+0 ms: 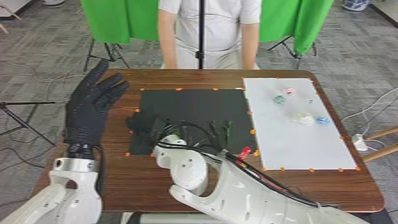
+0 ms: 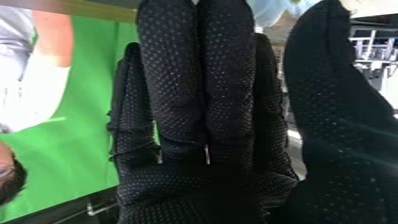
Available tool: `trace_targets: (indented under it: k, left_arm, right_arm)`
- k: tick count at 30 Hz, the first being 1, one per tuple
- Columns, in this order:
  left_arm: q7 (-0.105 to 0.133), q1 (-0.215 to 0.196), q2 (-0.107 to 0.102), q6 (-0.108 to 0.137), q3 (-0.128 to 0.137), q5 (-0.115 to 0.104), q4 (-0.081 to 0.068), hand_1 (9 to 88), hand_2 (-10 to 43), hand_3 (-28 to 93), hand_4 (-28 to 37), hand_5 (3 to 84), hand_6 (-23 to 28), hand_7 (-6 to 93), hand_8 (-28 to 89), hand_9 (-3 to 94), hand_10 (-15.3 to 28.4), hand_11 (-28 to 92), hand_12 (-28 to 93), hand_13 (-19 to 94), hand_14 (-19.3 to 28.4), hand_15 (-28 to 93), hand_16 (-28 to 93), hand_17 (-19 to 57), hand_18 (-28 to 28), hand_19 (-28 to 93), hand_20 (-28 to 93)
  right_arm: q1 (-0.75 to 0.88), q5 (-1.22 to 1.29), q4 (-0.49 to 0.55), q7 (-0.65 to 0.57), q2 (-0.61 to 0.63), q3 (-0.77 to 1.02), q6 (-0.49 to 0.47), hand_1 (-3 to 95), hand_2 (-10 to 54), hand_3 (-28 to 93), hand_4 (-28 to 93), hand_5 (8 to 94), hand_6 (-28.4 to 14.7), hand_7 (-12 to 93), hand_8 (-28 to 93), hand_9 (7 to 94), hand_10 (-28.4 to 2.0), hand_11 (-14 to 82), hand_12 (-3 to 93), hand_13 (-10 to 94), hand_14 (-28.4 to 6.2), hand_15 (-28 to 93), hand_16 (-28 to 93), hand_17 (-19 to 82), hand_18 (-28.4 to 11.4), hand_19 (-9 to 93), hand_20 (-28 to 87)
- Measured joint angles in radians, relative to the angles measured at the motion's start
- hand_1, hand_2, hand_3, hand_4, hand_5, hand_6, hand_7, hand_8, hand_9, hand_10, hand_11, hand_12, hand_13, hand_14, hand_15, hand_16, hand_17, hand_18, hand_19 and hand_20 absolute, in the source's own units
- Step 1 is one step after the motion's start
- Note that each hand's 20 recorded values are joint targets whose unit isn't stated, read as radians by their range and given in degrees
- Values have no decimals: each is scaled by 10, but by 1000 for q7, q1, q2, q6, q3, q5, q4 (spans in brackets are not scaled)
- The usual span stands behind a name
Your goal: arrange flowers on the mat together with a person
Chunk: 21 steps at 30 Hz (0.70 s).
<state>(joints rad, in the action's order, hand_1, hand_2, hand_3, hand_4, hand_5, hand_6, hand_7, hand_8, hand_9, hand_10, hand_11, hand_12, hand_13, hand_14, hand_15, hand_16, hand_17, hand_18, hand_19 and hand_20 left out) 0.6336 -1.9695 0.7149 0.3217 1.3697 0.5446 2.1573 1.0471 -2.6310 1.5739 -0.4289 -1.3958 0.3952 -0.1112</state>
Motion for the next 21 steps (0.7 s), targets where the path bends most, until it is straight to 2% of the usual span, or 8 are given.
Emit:
trace_targets:
  k: [3, 6, 8, 14, 18, 21]
  left_arm:
    - [11, -29, -2, 8, 15, -8, 8, 234, 107, 734, -279, 308, 70, 118, -96, 311, 190, 206, 113, 250, 230, 357, -47, -77, 195, 477, 115]
    - [27, -75, -14, 21, 33, -20, 19, 234, 106, 735, -278, 308, 70, 118, -96, 311, 191, 206, 113, 250, 230, 358, -47, -77, 195, 477, 115]
    - [36, -99, -24, 29, 36, -27, 22, 234, 106, 735, -278, 308, 70, 117, -96, 311, 190, 205, 113, 250, 230, 358, -47, -77, 195, 477, 115]
    - [55, -123, -37, 48, 34, -45, 23, 233, 104, 735, -278, 308, 70, 118, -96, 310, 190, 207, 113, 250, 230, 357, -47, -77, 194, 477, 115]
    - [68, -138, -37, 54, 42, -53, 23, 232, 105, 732, -278, 307, 69, 118, -96, 309, 188, 207, 113, 249, 231, 356, -47, -77, 194, 476, 115]
    - [76, -172, -37, 58, 65, -60, 25, 231, 104, 730, -279, 306, 68, 117, -96, 306, 187, 206, 113, 247, 231, 354, -47, -77, 194, 475, 115]
  right_arm:
    - [10, 22, 28, 7, 0, 29, -6, 528, -95, 450, -283, 594, 46, 130, -139, 849, -95, 324, 173, 761, -71, 525, 136, 256, -198, 915, -44]
    - [19, 72, 64, 6, 1, 58, -5, 524, -95, 456, -283, 594, 46, 130, -139, 847, -98, 325, 171, 759, -73, 527, 134, 254, -198, 914, -41]
    - [18, 111, 75, -1, -1, 73, -5, 524, -95, 456, -283, 595, 44, 130, -139, 845, -98, 326, 171, 758, -73, 528, 133, 252, -198, 912, -39]
    - [19, 133, 79, -14, -15, 131, -4, 500, -95, 485, -283, 598, 42, 128, -138, 836, -103, 318, 166, 748, -76, 520, 127, 249, -198, 905, -33]
    - [41, 206, 123, -37, -15, 190, -14, 434, -95, 567, -283, 588, 31, 124, -136, 790, -123, 267, 149, 706, -90, 479, 120, 218, -196, 842, -17]
    - [89, 398, 210, -95, -13, 281, -44, 384, -95, 623, -283, 571, 20, 124, -135, 740, -140, 227, 136, 665, -108, 448, 114, 179, -192, 755, 22]
